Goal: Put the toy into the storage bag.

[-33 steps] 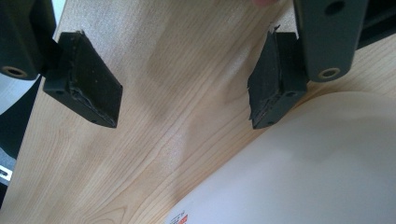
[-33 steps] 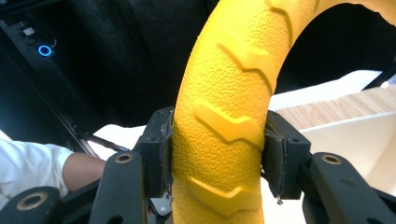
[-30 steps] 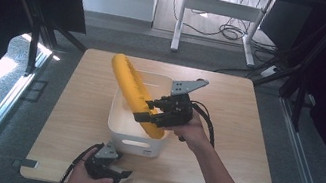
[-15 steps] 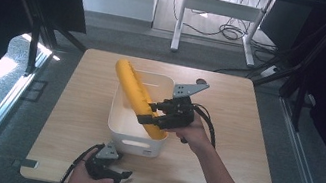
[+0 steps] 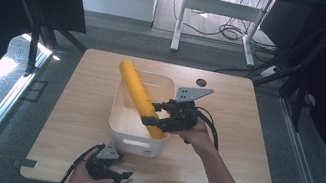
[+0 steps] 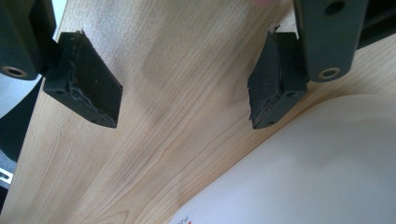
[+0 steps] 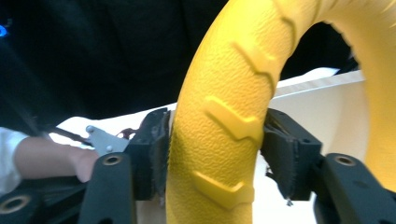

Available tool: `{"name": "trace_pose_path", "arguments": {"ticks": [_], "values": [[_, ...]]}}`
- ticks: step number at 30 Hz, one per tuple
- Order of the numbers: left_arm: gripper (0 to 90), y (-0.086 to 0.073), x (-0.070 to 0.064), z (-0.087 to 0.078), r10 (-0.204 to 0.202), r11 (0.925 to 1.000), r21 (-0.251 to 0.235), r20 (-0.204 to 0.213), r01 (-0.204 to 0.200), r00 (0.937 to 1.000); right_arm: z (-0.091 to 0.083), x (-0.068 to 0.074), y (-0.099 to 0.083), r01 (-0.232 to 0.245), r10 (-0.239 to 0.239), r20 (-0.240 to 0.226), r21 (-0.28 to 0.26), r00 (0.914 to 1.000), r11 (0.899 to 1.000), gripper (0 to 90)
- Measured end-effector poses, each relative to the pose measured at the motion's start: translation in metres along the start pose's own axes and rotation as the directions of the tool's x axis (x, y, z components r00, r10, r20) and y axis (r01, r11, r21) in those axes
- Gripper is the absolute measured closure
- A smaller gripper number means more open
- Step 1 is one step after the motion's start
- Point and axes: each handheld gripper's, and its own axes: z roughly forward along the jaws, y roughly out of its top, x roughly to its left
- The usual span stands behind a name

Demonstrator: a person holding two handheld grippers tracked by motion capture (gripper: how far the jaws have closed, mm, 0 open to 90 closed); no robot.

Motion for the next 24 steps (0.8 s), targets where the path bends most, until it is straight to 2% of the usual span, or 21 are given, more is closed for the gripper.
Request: {"name": "trace_pose_path", "arguments": {"ticks": [2,4,5,6,9,12,14,21,24], "values": [[26.1,0.0,0.0,0.0,0.0,1.0,0.0,0.001,0.0,1.0,-0.003,0.001,0.001,-0.007,0.007,0.012,-0.017,0.9999,1.0,41.7],[26.1,0.0,0.0,0.0,0.0,1.0,0.002,0.0,0.0,1.0,-0.008,0.004,0.001,-0.022,0.024,0.024,-0.063,0.9994,0.998,41.3],[26.1,0.0,0.0,0.0,0.0,1.0,0.002,0.001,0.0,1.0,-0.01,0.006,0.001,-0.02,0.023,0.038,-0.075,0.999,0.997,40.4],[26.1,0.0,0.0,0.0,0.0,1.0,0.001,0.001,0.0,1.0,-0.012,0.01,0.0,-0.001,0.008,0.078,-0.091,0.9969,0.996,39.4],[26.1,0.0,0.0,0.0,0.001,1.0,-0.001,-0.003,-0.001,1.0,-0.018,0.017,-0.001,0.026,-0.013,0.118,-0.104,0.9929,0.994,35.2],[26.1,0.0,-0.001,0.0,0.0,1.0,-0.001,0.001,0.0,1.0,-0.027,0.023,-0.005,0.02,0.0,0.152,-0.135,0.9884,0.991,33.8],[26.1,0.0,-0.001,0.0,0.0,1.0,-0.001,0.001,0.0,1.0,-0.033,0.023,-0.009,0.021,0.002,0.165,-0.135,0.9862,0.991,33.8],[26.1,0.0,-0.001,0.001,0.003,1.0,0.003,0.001,-0.003,1.0,-0.056,0.018,-0.035,0.002,0.031,0.251,-0.129,0.9675,0.992,35.3],[26.1,0.001,-0.001,0.001,0.007,1.0,0.005,0.0,-0.007,1.0,-0.067,0.014,-0.049,-0.016,0.052,0.296,-0.123,0.9537,0.992,36.2]]}}
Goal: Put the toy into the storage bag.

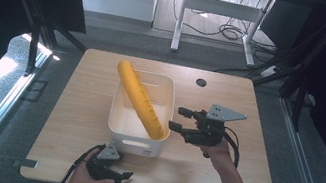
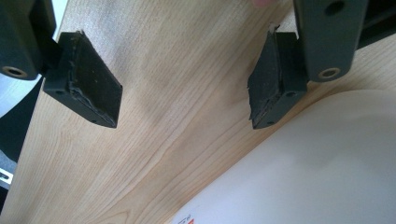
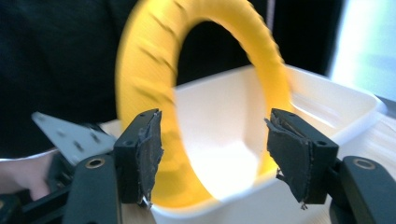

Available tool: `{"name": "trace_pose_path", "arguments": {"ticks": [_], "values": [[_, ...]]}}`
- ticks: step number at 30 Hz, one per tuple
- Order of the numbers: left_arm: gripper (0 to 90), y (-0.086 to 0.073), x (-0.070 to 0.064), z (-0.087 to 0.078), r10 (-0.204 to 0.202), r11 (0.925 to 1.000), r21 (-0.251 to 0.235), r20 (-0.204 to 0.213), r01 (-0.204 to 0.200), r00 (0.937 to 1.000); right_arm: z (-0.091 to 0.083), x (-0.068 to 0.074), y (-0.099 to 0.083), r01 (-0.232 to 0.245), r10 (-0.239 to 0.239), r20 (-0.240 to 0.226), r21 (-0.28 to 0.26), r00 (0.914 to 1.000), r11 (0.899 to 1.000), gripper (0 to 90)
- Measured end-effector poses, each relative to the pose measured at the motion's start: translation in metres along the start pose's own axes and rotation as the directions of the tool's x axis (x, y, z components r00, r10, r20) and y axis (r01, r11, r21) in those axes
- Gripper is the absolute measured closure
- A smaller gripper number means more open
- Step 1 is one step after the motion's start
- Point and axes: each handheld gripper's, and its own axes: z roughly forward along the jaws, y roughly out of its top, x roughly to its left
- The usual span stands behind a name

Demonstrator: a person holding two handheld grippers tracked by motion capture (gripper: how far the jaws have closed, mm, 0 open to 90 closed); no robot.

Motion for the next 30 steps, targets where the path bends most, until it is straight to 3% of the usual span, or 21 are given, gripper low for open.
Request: {"name": "trace_pose_path", "arguments": {"ticks": [6,7,17,20,24,30], "values": [[26.1,0.0,0.0,-0.001,0.0,1.0,-0.003,0.0,0.0,1.0,-0.017,-0.01,-0.03,-0.019,0.013,0.09,0.065,0.9958,0.998,36.5],[26.1,0.0,0.0,-0.001,-0.001,1.0,-0.006,-0.002,0.001,1.0,-0.021,-0.013,-0.042,-0.039,0.03,0.11,0.084,0.9935,0.996,36.4],[26.1,0.0,0.0,-0.001,-0.001,1.0,-0.006,-0.001,0.001,1.0,-0.029,-0.024,-0.09,-0.133,0.106,0.173,0.156,0.9792,0.979,37.0],[26.1,0.0,0.001,-0.003,-0.003,0.9999,-0.01,0.001,0.003,1.0,-0.029,-0.025,-0.097,-0.144,0.112,0.182,0.172,0.9768,0.974,37.0],[26.1,0.001,0.001,-0.004,-0.003,0.9999,-0.015,0.005,0.003,1.0,-0.03,-0.026,-0.097,-0.142,0.112,0.186,0.155,0.976,0.978,36.9],[26.1,0.001,0.003,-0.003,-0.006,0.9999,-0.012,0.001,0.006,1.0,-0.027,-0.026,-0.102,-0.139,0.099,0.199,0.199,0.9751,0.97,35.7]]}}
